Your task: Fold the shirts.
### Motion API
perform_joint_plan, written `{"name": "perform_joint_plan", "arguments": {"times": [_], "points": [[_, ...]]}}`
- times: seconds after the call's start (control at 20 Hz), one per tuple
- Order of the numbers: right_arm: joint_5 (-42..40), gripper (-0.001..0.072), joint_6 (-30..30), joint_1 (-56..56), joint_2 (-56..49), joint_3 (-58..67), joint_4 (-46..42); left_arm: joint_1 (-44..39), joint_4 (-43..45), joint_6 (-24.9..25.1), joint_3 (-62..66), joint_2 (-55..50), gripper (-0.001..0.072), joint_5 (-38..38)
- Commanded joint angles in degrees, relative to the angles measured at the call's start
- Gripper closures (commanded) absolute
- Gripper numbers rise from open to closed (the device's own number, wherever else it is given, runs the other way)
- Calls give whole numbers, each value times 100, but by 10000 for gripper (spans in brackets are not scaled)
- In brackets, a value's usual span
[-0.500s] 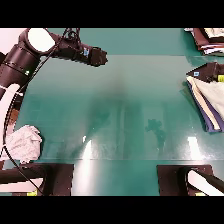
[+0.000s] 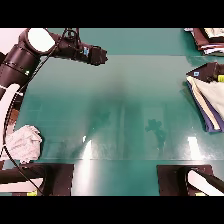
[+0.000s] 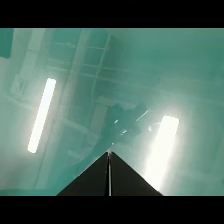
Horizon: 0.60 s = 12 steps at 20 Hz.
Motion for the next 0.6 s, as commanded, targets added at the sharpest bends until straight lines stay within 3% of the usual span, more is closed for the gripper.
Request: {"name": "perform_joint_plan", "arguments": {"times": [0.0,0.2,0.35,0.55], "points": [[59,699,2,2,4,-2,2,-2,4,2,2,2,686,42],[149,699,2,2,4,-2,4,28,-37,9,13,22,686,284],[151,699,2,2,4,-2,7,385,258,9,42,280,687,-1126],[151,699,2,2,4,-4,4,1416,1561,-81,-376,1246,687,-2592]]}}
